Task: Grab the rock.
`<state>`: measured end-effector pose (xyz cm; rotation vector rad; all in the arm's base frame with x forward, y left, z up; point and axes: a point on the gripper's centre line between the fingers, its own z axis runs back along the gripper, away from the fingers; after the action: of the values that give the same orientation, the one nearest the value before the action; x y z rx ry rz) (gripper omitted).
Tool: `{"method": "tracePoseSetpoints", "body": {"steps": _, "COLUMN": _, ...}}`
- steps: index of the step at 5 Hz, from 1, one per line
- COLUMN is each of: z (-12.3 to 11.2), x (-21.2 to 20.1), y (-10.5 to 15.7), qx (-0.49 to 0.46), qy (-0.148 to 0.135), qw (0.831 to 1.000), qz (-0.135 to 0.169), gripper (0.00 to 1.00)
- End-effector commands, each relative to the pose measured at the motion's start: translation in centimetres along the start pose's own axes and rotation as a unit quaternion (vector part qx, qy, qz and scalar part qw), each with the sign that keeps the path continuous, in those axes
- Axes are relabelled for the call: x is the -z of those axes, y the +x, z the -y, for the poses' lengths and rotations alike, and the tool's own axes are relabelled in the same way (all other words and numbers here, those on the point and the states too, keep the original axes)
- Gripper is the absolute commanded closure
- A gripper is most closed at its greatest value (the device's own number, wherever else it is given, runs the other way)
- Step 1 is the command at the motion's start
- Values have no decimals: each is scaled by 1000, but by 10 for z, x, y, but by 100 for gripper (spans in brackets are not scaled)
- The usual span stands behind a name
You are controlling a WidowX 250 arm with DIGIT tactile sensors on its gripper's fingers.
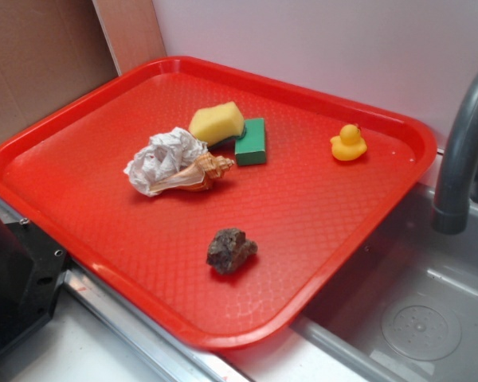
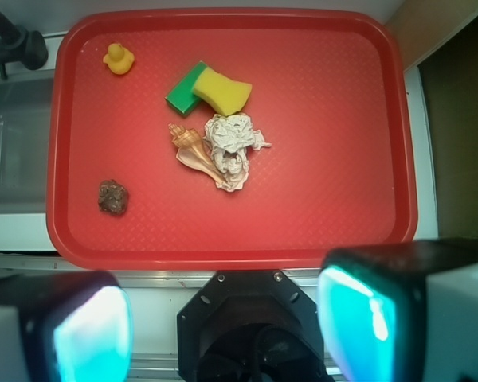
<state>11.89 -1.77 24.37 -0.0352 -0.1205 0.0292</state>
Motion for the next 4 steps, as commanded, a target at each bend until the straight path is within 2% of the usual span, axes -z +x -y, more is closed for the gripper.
{"method": "tracePoseSetpoints", "body": {"steps": 1, "z": 0, "x": 0, "y": 0, "qx": 0, "qy": 0, "qw": 1000, "qz": 0, "gripper": 0}}
{"method": "tracePoseSetpoints", "body": {"steps": 2, "z": 49, "x": 44, "y": 16, "qx": 120, "qy": -66, "qw": 990, "qz": 17, "gripper": 0}}
{"method": "tracePoseSetpoints", "body": {"steps": 3, "z": 102, "x": 93, "y": 22, "qx": 234, "qy": -91, "qw": 967, "qz": -45, "gripper": 0}}
{"method": "tracePoseSetpoints", "body": {"steps": 4, "z": 140, "x": 121, "y": 10, "qx": 354, "qy": -127, "qw": 926, "qz": -18, "gripper": 0}}
